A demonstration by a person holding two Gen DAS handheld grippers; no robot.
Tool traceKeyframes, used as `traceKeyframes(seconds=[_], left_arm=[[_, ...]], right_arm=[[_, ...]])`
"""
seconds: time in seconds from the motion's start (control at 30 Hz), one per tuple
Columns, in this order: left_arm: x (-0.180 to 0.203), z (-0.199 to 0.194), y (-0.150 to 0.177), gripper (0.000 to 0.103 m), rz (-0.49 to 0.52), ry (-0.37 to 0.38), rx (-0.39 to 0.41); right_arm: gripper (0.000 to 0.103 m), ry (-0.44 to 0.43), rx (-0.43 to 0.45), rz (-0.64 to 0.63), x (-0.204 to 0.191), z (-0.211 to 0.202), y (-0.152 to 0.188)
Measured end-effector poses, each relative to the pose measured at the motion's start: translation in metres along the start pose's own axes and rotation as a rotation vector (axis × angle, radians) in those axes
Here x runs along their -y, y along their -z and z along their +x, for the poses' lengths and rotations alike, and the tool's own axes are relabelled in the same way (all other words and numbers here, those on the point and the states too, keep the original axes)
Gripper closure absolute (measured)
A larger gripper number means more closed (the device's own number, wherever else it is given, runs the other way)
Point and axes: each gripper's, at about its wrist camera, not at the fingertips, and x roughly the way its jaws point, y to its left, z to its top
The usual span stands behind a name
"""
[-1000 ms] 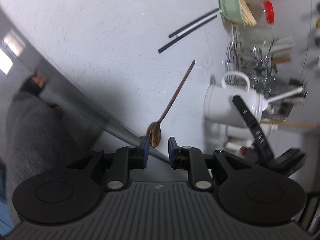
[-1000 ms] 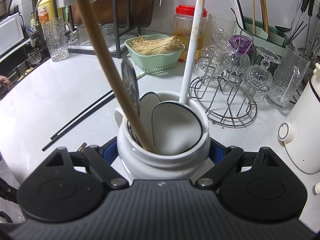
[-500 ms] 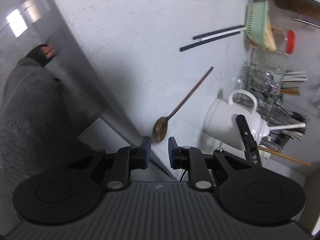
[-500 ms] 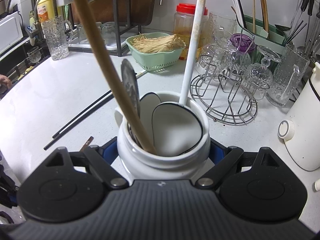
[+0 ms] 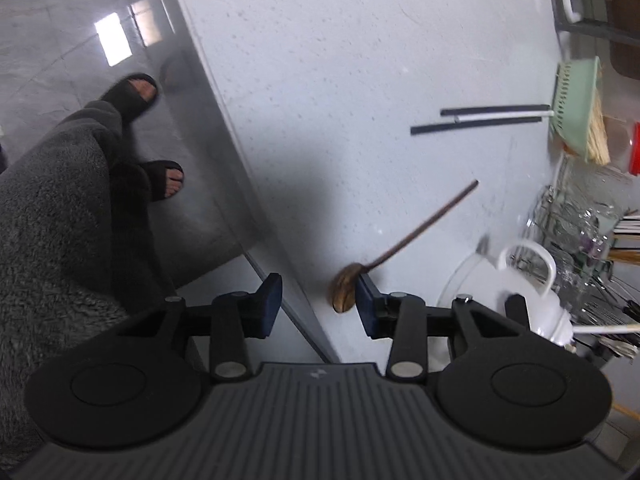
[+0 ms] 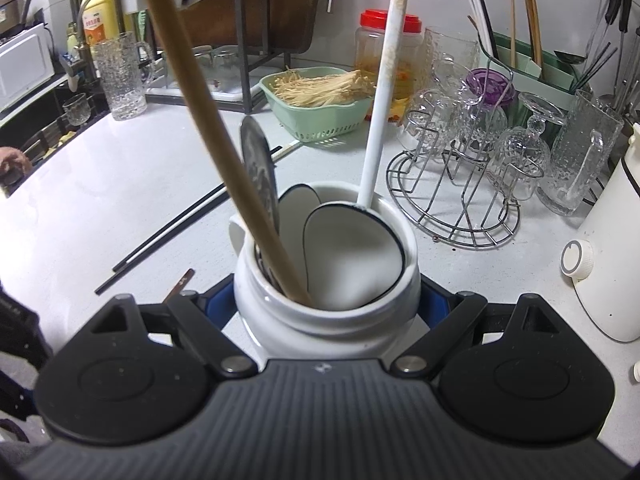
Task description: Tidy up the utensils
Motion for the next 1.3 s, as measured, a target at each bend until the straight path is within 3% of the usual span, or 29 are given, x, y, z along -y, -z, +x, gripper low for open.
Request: traceKeyframes(seconds=[0.17, 0.23, 0.43, 0.83, 1.3], left_arm=[[0.005, 0.002, 0.004, 0.062, 0.023, -0.019, 0.001], [0.007, 0.001, 0.004, 0.074, 0.030, -0.012, 0.001], [0.008, -0.007, 0.002, 0.095, 0.063, -0.013, -0.010], [0.013, -0.061, -0.009, 0.101, 0.294, -0.009, 0.043], [0.022, -0.143, -0.062, 0.101, 0.555, 0.001, 0.122]], right_arm=[[0.012, -0.001, 0.010, 0.002, -0.001, -0.002, 0.002], [0.012, 0.002, 0.007, 0.009, -0.001, -0.002, 0.001], [0.012, 0.007, 0.012, 0.006, -0.002, -0.002, 0.002], [0.011, 0.020, 0.010, 0.009, -0.032, 0.001, -0.003], [0.011, 0.032, 0.001, 0.002, -0.094, 0.012, -0.020]])
